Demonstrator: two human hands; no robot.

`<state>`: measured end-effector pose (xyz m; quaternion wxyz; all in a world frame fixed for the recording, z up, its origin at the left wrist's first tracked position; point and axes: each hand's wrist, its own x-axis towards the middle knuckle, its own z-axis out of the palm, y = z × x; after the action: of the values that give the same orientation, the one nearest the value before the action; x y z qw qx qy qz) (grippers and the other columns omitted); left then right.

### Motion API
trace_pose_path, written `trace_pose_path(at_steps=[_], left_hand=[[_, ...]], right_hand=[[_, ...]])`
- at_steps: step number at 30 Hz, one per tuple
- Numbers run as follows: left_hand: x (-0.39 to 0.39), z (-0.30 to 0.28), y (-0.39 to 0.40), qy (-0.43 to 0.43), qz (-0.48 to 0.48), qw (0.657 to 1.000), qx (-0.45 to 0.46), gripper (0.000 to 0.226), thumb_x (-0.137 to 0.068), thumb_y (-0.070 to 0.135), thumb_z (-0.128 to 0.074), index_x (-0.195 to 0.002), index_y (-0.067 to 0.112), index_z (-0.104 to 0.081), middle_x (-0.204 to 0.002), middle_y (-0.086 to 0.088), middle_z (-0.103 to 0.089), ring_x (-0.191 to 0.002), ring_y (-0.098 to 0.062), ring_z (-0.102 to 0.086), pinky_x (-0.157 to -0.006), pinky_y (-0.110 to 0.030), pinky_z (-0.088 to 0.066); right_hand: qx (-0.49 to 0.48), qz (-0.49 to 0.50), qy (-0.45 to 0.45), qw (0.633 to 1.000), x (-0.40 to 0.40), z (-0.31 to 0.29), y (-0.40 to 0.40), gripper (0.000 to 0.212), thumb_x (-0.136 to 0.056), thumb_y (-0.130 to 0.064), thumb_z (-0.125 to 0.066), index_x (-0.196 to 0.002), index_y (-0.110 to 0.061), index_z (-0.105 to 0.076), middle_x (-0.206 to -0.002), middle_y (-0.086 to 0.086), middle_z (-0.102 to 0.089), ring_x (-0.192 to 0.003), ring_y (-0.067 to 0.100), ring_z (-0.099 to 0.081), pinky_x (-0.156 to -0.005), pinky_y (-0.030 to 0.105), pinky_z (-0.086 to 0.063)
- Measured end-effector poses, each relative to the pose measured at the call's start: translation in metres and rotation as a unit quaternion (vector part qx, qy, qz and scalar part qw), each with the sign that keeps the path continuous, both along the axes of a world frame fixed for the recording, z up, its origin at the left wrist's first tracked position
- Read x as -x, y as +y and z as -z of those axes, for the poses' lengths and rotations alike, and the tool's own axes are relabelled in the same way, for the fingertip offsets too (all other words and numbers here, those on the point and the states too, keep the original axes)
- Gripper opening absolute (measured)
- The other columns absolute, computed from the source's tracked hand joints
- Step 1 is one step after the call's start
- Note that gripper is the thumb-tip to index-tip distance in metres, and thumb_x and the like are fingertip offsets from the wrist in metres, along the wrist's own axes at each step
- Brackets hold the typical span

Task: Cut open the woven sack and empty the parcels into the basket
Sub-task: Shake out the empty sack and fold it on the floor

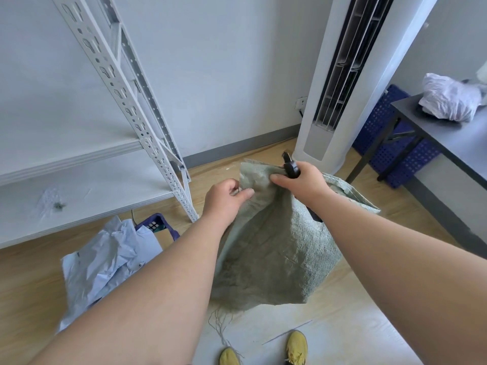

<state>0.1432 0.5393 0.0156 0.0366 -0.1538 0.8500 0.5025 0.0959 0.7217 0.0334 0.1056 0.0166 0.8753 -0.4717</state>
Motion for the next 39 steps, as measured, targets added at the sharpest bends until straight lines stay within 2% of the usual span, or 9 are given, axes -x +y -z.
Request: trace_pose_path(at_steps=[4, 9, 13, 17, 22, 27, 32, 36, 39], left_hand=[[-0.005, -0.003, -0.005, -0.106, 0.08, 0.973, -0.189, 0.047, -0.084, -0.004, -0.066, -0.127, 0.014, -0.055, -0.09, -0.002, -0.067, -0.082, -0.016, -0.064, -0.073, -0.029, -0.056], [-0.004, 0.004, -0.006, -0.057, 0.111, 0.991, 0.055, 0.048, -0.078, 0.002, -0.066, -0.118, 0.027, -0.059, -0.095, 0.004, -0.067, -0.09, -0.018, -0.063, -0.08, -0.026, -0.049], [-0.006, 0.005, -0.003, -0.021, 0.094, 0.994, 0.051, 0.045, -0.08, 0.009, -0.066, -0.121, 0.027, -0.06, -0.108, 0.007, -0.064, -0.092, -0.014, -0.06, -0.082, -0.024, -0.045], [-0.011, -0.006, 0.0, 0.052, 0.127, 0.984, 0.118, 0.075, -0.076, 0.011, -0.069, -0.136, 0.04, -0.034, -0.115, 0.015, -0.048, -0.081, -0.008, -0.055, -0.069, -0.026, -0.051], [-0.016, -0.017, 0.001, 0.227, 0.154, 0.924, 0.265, 0.022, -0.09, 0.018, -0.056, -0.108, 0.03, -0.055, -0.113, 0.008, -0.056, -0.079, -0.014, -0.059, -0.064, -0.032, -0.054], [-0.005, -0.021, -0.003, 0.067, -0.07, 0.986, 0.137, 0.022, -0.093, 0.012, -0.051, -0.098, 0.032, -0.057, -0.087, 0.008, -0.064, -0.065, -0.01, -0.057, -0.05, -0.022, -0.04], [-0.001, -0.024, -0.01, 0.118, -0.039, 0.974, 0.189, 0.027, -0.09, 0.004, -0.049, -0.094, 0.03, -0.057, -0.101, 0.011, -0.055, -0.077, -0.013, -0.056, -0.054, -0.018, -0.037], [0.01, -0.035, 0.0, 0.047, -0.076, 0.995, -0.04, 0.02, -0.089, 0.008, -0.049, -0.091, 0.022, -0.064, -0.085, 0.006, -0.061, -0.064, -0.012, -0.055, -0.05, -0.022, -0.047], [0.013, -0.04, 0.006, 0.006, -0.084, 0.99, -0.112, 0.017, -0.088, 0.014, -0.052, -0.098, 0.016, -0.065, -0.082, 0.002, -0.059, -0.067, -0.013, -0.054, -0.054, -0.02, -0.048]], right_hand=[[-0.001, 0.116, 0.015, 0.993, 0.002, 0.001, 0.005, 0.017, -0.086, -0.031, -0.07, -0.087, -0.021, -0.057, -0.086, -0.001, -0.062, -0.084, 0.023, -0.056, -0.075, 0.032, -0.043], [0.125, 0.101, -0.056, 0.985, 0.0, 0.009, 0.009, 0.016, -0.086, -0.021, -0.072, -0.08, -0.025, -0.058, -0.076, -0.003, -0.058, -0.077, 0.02, -0.053, -0.088, 0.045, -0.049], [0.153, 0.082, -0.059, 0.983, 0.0, 0.006, 0.002, 0.012, -0.087, -0.013, -0.07, -0.094, -0.021, -0.064, -0.079, -0.003, -0.06, -0.072, 0.014, -0.053, -0.083, 0.037, -0.049], [0.172, 0.076, -0.065, 0.98, 0.001, 0.0, 0.0, 0.017, -0.088, -0.009, -0.068, -0.103, -0.016, -0.064, -0.081, 0.001, -0.061, -0.069, 0.014, -0.054, -0.07, 0.027, -0.05], [0.204, 0.076, -0.071, 0.973, -0.002, -0.004, 0.001, 0.017, -0.088, -0.005, -0.068, -0.102, -0.015, -0.065, -0.08, 0.002, -0.061, -0.069, 0.014, -0.055, -0.067, 0.025, -0.052], [0.168, 0.077, -0.035, 0.982, -0.003, -0.002, 0.002, 0.016, -0.083, -0.012, -0.074, -0.095, -0.021, -0.068, -0.075, -0.002, -0.06, -0.066, 0.014, -0.053, -0.066, 0.03, -0.049], [0.062, 0.054, 0.037, 0.996, -0.004, -0.002, -0.002, 0.023, -0.079, -0.02, -0.078, -0.099, -0.022, -0.067, -0.101, -0.005, -0.063, -0.1, 0.022, -0.059, -0.093, 0.039, -0.049], [-0.044, -0.026, 0.091, 0.995, -0.008, -0.001, -0.005, 0.036, -0.081, -0.02, -0.076, -0.116, -0.02, -0.067, -0.13, -0.008, -0.058, -0.113, 0.019, -0.056, -0.101, 0.036, -0.045], [-0.069, -0.012, 0.092, 0.993, -0.007, 0.002, -0.008, 0.029, -0.084, -0.023, -0.074, -0.111, -0.016, -0.068, -0.113, -0.002, -0.061, -0.105, 0.023, -0.057, -0.088, 0.031, -0.045]])
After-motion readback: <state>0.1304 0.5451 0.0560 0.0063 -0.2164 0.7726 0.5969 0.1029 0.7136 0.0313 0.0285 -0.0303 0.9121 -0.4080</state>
